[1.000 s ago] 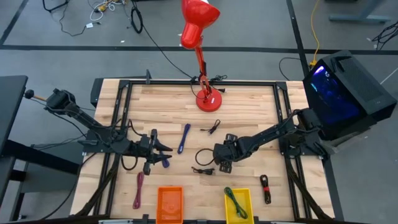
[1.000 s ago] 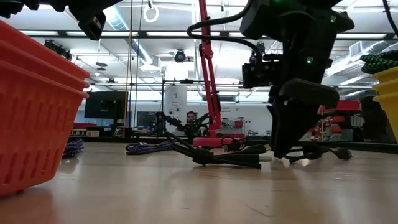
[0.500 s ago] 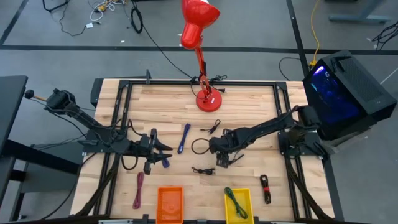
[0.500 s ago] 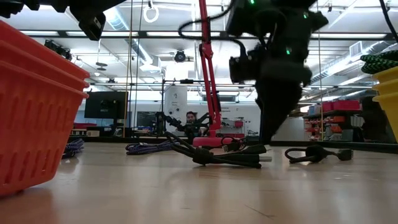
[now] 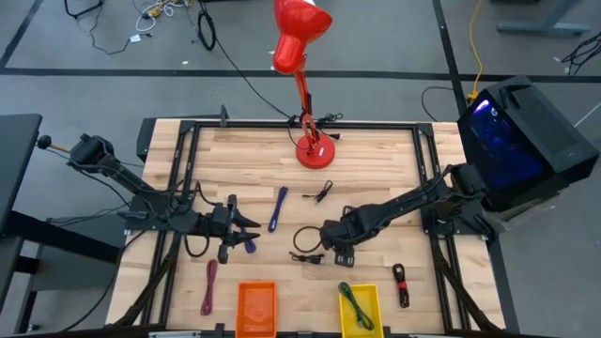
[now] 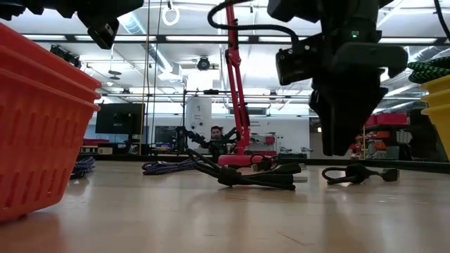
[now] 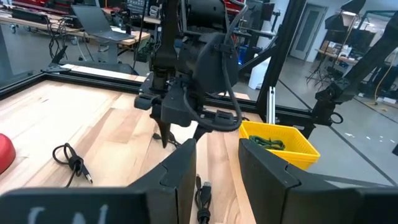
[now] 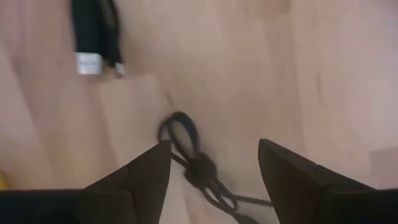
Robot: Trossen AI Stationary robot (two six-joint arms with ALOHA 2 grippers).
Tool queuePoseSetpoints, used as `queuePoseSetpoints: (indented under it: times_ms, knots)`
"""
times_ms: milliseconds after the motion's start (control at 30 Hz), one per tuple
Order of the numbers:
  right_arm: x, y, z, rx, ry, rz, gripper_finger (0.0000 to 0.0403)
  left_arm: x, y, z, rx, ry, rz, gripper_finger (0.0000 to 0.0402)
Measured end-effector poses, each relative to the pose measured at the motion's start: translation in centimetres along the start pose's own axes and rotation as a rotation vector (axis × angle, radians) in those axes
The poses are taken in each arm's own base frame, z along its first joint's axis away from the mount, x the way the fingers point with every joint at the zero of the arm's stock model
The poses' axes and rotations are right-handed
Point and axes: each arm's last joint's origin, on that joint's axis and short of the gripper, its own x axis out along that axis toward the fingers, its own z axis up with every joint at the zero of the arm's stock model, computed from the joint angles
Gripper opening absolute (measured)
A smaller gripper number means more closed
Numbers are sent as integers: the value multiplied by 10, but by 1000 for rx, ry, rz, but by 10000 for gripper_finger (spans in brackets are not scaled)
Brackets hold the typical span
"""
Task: Pick & Place USB Port
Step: Put the black charger cable into the orange bin
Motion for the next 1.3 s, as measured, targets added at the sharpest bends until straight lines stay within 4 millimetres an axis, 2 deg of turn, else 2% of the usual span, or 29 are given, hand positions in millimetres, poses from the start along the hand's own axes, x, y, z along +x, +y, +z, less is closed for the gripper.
queuePoseSetpoints:
  times_ms: [267, 900, 967, 1033, 1167, 1300]
  knots:
    - [4, 0, -5, 23, 14, -14, 242, 0, 0, 0, -20, 0, 0, 126]
    - [30, -3, -22, 44, -1, 34, 235, 0, 0, 0, -19, 1, 0, 126]
    - [30, -3, -23, 39, -3, 27, 213, 0, 0, 0, -19, 1, 0, 126]
    - [30, -3, -23, 30, -6, 34, 168, 0, 0, 0, -19, 1, 0, 126]
    - [31, -2, -22, 2, -19, 47, 31, 0, 0, 0, -20, 1, 0, 126]
    - [31, -2, -21, 2, -25, 32, 9, 0, 0, 0, -25, 1, 0, 126]
